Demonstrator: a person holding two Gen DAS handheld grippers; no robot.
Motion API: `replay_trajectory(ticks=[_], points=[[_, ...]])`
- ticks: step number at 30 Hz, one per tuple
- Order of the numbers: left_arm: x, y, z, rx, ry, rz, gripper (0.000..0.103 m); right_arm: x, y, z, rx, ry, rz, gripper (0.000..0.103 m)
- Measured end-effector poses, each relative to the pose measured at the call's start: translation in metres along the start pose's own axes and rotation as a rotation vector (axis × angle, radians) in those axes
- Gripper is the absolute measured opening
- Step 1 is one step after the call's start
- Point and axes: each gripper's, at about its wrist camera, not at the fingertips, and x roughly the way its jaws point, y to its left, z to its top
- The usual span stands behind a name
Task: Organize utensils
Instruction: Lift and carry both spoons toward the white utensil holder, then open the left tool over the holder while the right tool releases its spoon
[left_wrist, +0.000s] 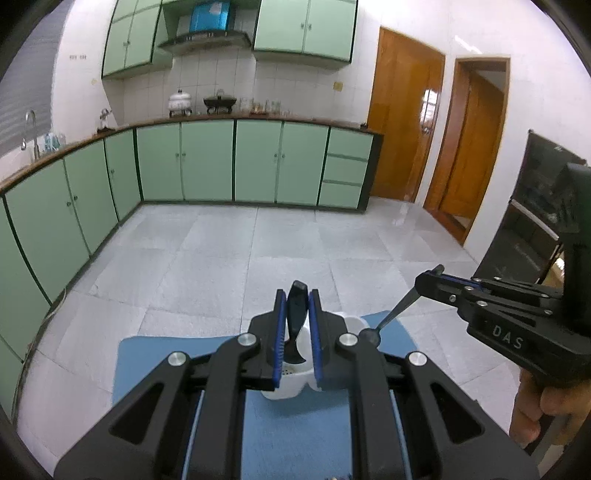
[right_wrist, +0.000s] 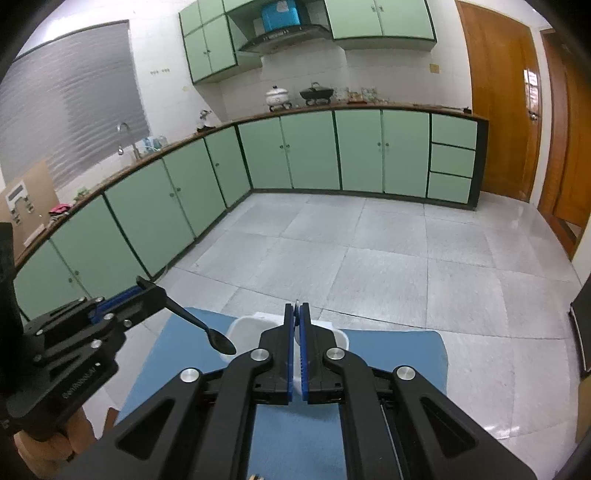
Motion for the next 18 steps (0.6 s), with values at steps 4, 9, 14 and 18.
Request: replay_trajectory(ticks=[4, 9, 14, 18], points=[[0.041, 0.01, -0.016, -0.02, 0.056, 0.0, 0.011, 0.043, -0.016, -0.013, 0.022, 0.053, -0.013, 0.003], [0.056, 0.02, -0.035, -0.032, 0.084, 0.009, 0.012, 0.061, -0.027, -0.031, 0.035, 0.093, -0.012, 0.005], [0.04, 0.025, -0.032, -0.044, 0.063, 0.033, 0.033, 0.045, -0.032, -0.031, 0.062, 0.073, -0.015, 0.012], [-0.001, 0.026, -0.03, -0.048, 0.021, 0.04, 0.044, 0.014, -0.032, -0.034, 0.063, 0.041, -0.009, 0.018]])
